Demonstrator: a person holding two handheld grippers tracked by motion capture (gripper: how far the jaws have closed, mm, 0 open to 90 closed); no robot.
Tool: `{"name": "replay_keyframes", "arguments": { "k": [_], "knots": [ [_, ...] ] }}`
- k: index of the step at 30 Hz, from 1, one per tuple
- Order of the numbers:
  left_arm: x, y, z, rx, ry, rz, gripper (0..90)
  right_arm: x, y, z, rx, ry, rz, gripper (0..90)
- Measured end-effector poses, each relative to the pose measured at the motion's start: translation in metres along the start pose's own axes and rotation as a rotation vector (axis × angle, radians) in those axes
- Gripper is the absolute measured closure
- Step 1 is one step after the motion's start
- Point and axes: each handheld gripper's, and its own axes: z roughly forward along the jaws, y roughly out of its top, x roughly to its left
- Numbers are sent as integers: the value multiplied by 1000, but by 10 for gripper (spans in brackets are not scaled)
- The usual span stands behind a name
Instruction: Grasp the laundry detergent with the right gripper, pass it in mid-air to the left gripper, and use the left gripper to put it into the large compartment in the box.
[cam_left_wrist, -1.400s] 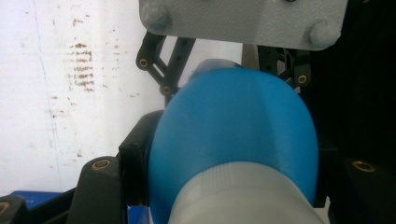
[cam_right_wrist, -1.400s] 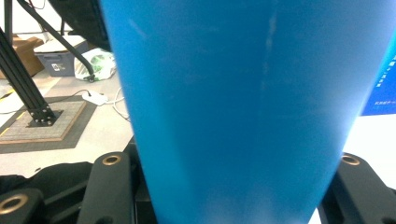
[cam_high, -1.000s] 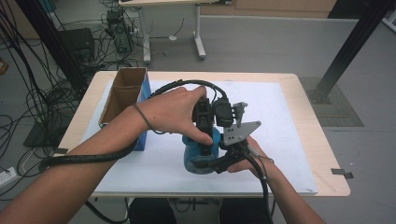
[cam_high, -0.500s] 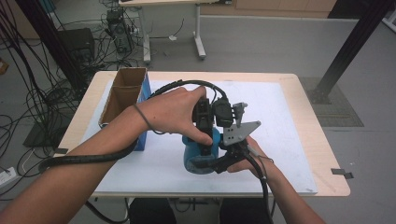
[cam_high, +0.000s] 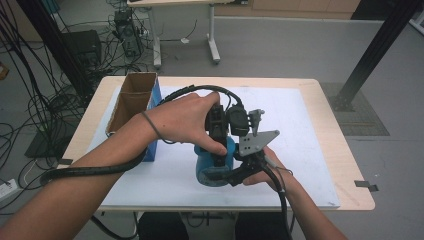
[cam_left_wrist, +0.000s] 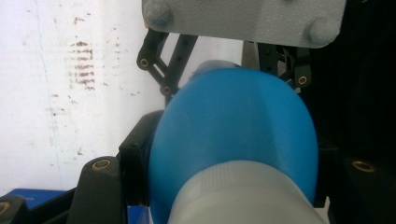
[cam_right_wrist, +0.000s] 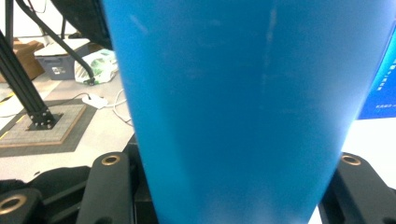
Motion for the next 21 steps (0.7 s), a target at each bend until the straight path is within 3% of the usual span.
{"name": "replay_keyframes", "arguments": {
  "k": [10, 21],
  "knots": [
    [0, -1, 0, 1, 13, -11, 378, 1, -5, -7, -42, -28, 24, 344],
    [0, -3, -4, -3, 22, -19, 378, 10, -15, -8, -69, -96, 70, 120]
  ]
}}
